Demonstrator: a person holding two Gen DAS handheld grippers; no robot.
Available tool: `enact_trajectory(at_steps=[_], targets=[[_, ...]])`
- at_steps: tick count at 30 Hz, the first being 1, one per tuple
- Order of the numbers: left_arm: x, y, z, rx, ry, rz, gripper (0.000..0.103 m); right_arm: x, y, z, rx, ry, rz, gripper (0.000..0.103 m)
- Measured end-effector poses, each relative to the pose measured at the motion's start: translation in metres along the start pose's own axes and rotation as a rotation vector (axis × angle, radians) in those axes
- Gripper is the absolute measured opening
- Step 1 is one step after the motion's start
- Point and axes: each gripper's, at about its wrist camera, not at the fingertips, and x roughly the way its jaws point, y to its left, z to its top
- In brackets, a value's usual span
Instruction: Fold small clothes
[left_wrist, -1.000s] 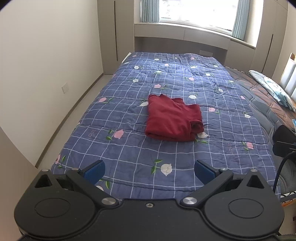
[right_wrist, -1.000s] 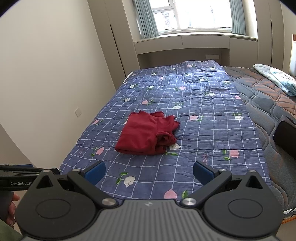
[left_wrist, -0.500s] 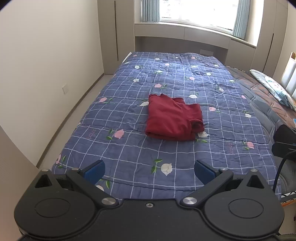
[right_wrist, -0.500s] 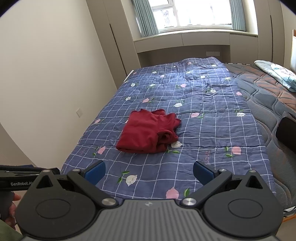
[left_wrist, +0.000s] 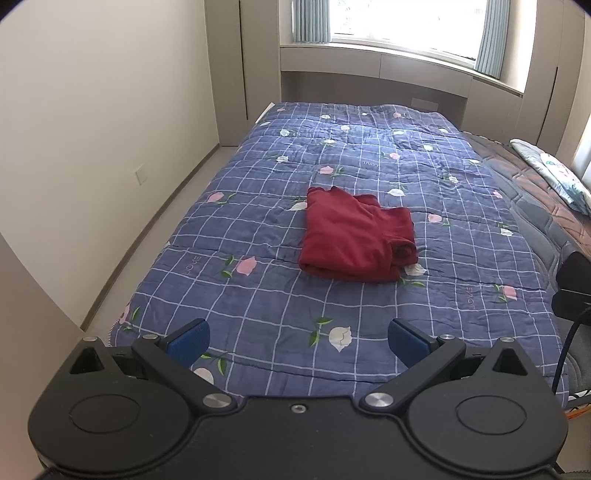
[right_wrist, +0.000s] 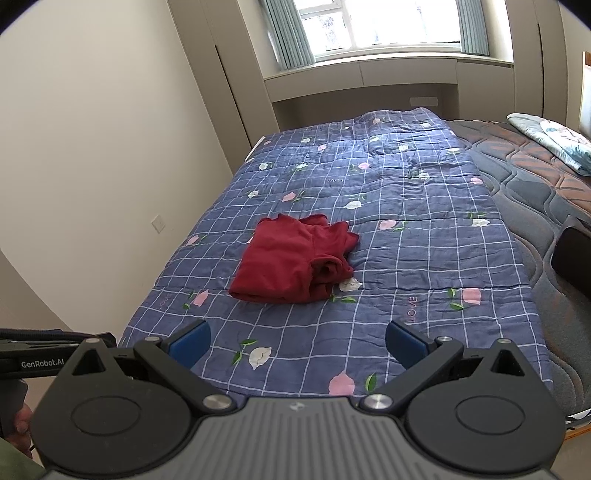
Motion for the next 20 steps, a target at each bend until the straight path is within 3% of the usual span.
enact_trajectory(at_steps=[20], targets=[[0.0084, -0.0090, 0.0028, 0.000, 0.020, 0.008, 0.102, 0.0106, -0.0078, 0.0041, 0.002, 0.027, 0.011, 0.103]])
